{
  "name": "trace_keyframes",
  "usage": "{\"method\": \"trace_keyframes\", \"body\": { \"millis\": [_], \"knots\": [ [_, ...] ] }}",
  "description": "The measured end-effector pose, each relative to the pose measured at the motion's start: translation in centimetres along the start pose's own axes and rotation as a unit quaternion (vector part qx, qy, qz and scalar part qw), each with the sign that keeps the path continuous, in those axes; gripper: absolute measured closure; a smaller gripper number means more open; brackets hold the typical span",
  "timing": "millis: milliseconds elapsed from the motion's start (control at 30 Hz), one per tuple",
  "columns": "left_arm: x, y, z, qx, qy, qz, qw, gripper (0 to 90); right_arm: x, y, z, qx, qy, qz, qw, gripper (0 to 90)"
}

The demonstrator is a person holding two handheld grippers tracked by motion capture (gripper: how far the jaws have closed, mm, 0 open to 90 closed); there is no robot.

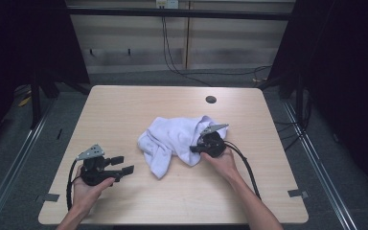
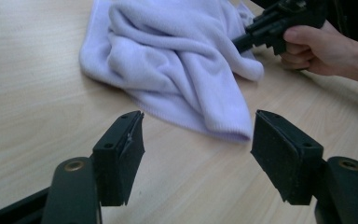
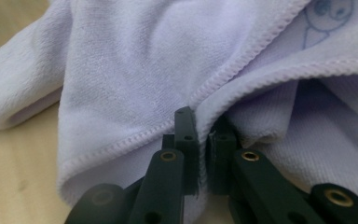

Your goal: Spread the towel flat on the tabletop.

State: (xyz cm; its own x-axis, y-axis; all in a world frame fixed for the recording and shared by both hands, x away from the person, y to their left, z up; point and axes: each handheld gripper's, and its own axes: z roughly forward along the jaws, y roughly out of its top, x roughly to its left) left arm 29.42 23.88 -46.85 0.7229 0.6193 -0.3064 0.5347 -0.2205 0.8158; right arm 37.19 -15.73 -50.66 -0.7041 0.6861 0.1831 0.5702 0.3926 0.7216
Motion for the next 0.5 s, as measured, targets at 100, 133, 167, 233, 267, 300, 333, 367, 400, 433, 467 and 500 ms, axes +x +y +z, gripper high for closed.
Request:
{"method": "trace_keyframes", "body": {
  "millis": [100,133,167,233,267,300,333,367,400,433,467,500],
  "knots": [
    [0.1,1.0,0.9,0.003,-0.001,0.01,0.9999,37.0,1.5,-0.3,-0.1,0.008,0.012,-0.016,0.9998,86.0],
    [0.2,1.3,1.3,0.001,-0.003,0.015,0.9999,39.5,1.9,-0.4,-0.2,0.011,0.018,-0.021,0.9996,86.1],
    [0.2,1.3,1.3,0.001,-0.003,0.015,0.9999,41.4,2.4,-0.5,-0.1,0.011,0.024,-0.029,0.9992,86.1],
    [0.5,2.6,2.8,-0.001,-0.011,0.019,0.9998,44.6,3.6,-0.6,-0.3,0.021,0.034,-0.042,0.9983,86.1],
    [0.6,3.1,3.3,-0.002,-0.014,0.022,0.9997,46.4,4.0,-0.7,-0.4,0.024,0.033,-0.052,0.9978,86.1],
    [0.6,3.5,3.9,-0.004,-0.013,0.024,0.9996,46.4,4.4,-0.9,-0.5,0.026,0.037,-0.056,0.9974,86.0],
    [0.6,3.5,3.9,-0.004,-0.013,0.024,0.9996,46.4,4.7,-1.0,-0.6,0.027,0.047,-0.056,0.997,86.0],
    [0.7,4.3,5.1,0.0,-0.017,0.023,0.9996,46.2,4.9,-1.2,-0.8,0.03,0.048,-0.061,0.9966,86.0],
    [0.7,4.3,5.1,0.0,-0.017,0.023,0.9996,45.9,4.9,-1.2,-0.8,0.03,0.048,-0.061,0.9966,86.0],
    [1.0,4.8,6.0,0.009,-0.017,0.023,0.9995,44.9,5.3,-1.6,-1.1,0.033,0.063,-0.057,0.9958,85.9],
    [1.1,4.9,6.5,0.009,-0.021,0.015,0.9996,44.8,5.4,-1.8,-1.2,0.032,0.065,-0.06,0.9955,85.9],
    [1.2,4.9,6.8,0.012,-0.019,0.012,0.9997,43.2,5.6,-2.0,-1.4,0.034,0.072,-0.06,0.995,85.9]
  ]
}}
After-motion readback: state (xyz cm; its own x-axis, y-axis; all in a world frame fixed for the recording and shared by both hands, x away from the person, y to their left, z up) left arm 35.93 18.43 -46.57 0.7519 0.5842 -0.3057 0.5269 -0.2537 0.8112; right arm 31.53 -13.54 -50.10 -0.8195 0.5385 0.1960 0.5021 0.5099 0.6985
